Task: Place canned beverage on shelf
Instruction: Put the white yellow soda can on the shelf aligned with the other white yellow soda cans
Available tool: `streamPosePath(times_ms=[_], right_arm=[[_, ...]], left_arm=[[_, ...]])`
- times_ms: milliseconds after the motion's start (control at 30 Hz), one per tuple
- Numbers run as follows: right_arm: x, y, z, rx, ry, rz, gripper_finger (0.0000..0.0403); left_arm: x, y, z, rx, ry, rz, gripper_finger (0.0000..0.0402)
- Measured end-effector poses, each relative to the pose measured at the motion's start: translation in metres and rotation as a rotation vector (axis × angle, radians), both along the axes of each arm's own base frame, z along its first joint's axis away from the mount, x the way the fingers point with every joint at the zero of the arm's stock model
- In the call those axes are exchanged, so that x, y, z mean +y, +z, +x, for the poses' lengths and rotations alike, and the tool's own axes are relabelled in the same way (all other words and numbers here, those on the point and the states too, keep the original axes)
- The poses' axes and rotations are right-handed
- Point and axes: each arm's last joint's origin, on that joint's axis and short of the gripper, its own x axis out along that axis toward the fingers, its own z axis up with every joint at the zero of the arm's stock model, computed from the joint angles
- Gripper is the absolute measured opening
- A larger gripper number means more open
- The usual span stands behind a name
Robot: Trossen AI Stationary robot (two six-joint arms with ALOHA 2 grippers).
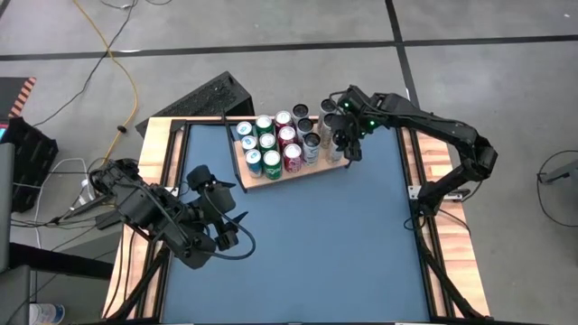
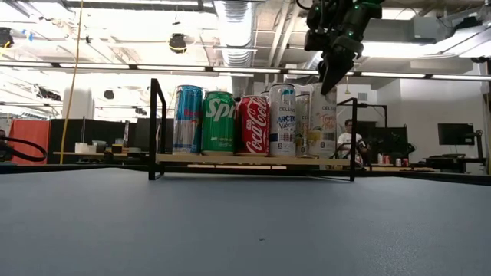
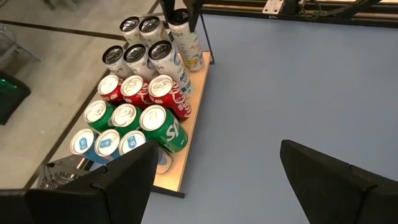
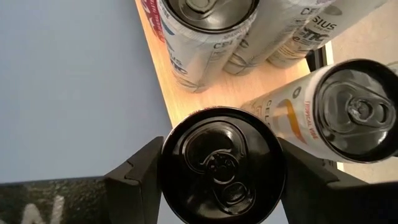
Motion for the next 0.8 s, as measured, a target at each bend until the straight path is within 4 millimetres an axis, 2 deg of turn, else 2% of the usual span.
streamPosePath(times_ms=[667, 800], right_arm=[[-0.0035, 0.0009, -0.0005, -0.027, 0.001, 0.009, 0.0240], [-0.0068, -0.0078, -0.0028, -0.017, -0.013, 0.014, 0.0240]], left_arm=[[0.0000, 0.0000, 0.0000, -0.002, 0.003, -0.004, 0.0325], [0.0000, 0.0000, 0.0000, -0.007, 0.009, -0.011, 0.0325]])
